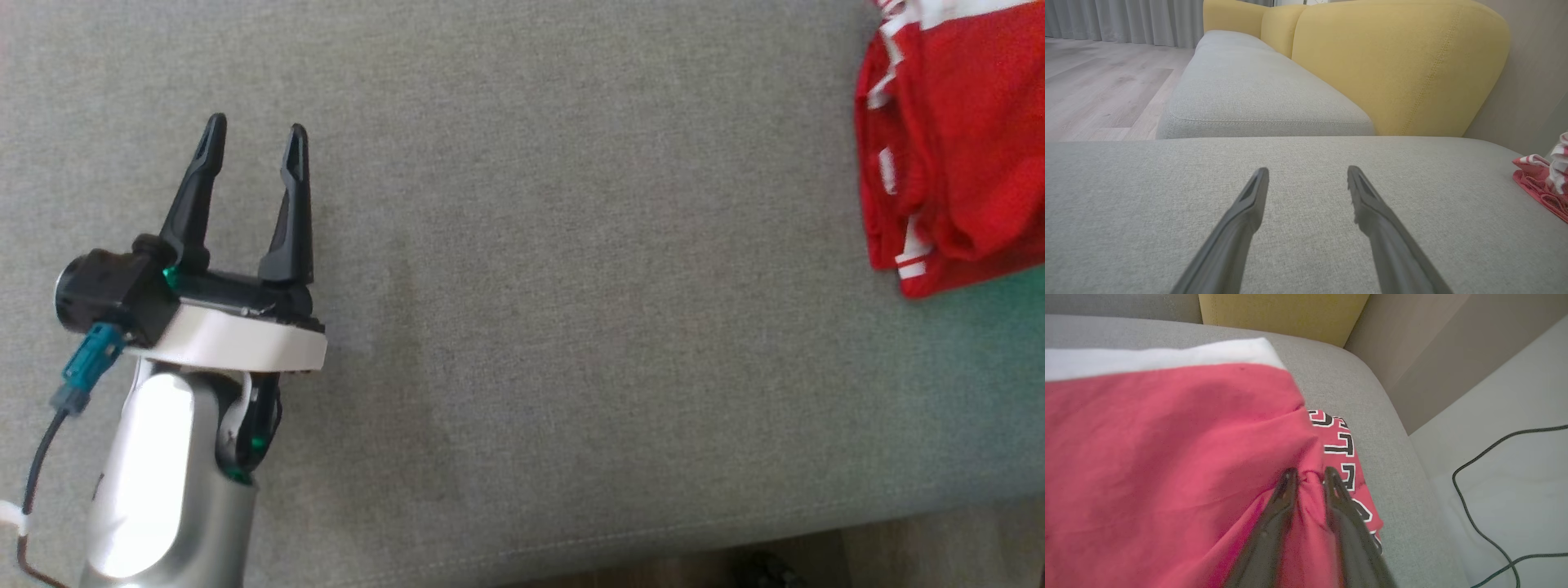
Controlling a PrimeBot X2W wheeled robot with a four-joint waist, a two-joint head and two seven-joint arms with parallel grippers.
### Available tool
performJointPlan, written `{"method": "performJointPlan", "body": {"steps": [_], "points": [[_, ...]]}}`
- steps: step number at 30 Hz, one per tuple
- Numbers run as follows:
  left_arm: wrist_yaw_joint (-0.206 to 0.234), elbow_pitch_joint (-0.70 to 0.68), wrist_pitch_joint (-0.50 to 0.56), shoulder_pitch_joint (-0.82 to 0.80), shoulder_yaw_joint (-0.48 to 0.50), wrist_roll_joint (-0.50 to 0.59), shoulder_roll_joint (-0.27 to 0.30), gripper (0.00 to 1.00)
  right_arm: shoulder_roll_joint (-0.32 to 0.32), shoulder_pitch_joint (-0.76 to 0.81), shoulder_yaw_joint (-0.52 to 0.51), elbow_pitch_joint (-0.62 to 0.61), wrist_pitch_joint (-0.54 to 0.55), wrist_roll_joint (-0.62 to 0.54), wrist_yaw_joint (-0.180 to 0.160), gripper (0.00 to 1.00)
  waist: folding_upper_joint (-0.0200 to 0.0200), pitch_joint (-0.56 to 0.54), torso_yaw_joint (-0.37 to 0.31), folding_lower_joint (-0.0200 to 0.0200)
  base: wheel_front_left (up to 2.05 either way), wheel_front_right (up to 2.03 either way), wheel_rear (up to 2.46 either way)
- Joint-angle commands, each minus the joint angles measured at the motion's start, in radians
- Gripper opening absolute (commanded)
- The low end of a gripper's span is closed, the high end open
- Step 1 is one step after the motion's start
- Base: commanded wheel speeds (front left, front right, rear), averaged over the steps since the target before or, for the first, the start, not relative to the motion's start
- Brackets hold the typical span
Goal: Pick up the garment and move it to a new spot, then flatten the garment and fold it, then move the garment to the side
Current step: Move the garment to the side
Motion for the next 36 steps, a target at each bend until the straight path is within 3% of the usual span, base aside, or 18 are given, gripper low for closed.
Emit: {"method": "performJointPlan", "body": {"steps": [1,2,8,16,21,29,36], "points": [[-0.006,-0.025,-0.012,-0.006,0.038,0.012,0.009,1.00,0.005,0.013,-0.007,-0.032,-0.017,-0.002,0.007,0.84,0.0000,-0.011,0.000,0.0000,0.00,0.00,0.00],[-0.007,-0.022,-0.012,-0.002,0.039,0.013,0.008,1.00,0.021,0.016,-0.016,-0.026,-0.024,-0.006,0.007,1.00,0.0000,-0.020,-0.001,0.0000,0.00,0.00,0.00],[-0.009,-0.005,-0.012,0.033,0.048,0.021,0.004,1.00,0.115,0.058,-0.033,-0.058,-0.100,-0.022,0.007,1.00,0.0000,-0.099,-0.009,0.0000,0.00,0.00,0.00],[0.002,0.021,-0.012,0.121,0.052,0.031,-0.001,1.00,0.240,0.203,0.056,-0.211,-0.292,0.021,0.007,1.00,0.0000,-0.229,0.004,0.0000,0.00,0.00,0.00],[0.014,0.031,-0.012,0.160,0.056,0.033,0.001,1.00,0.260,0.278,0.154,-0.214,-0.441,0.074,0.007,1.00,0.0000,-0.284,0.040,0.0000,0.00,0.00,0.00],[0.030,0.046,-0.012,0.199,0.062,0.031,0.006,1.00,0.262,0.302,0.297,-0.103,-0.669,0.131,0.007,1.00,0.0000,-0.352,0.116,0.0000,0.00,0.00,0.00],[0.038,0.041,-0.012,0.253,0.068,0.033,0.008,1.00,0.262,0.385,0.343,-0.041,-0.716,0.127,0.007,1.00,0.0000,-0.407,0.145,0.0000,0.00,0.00,0.00]]}}
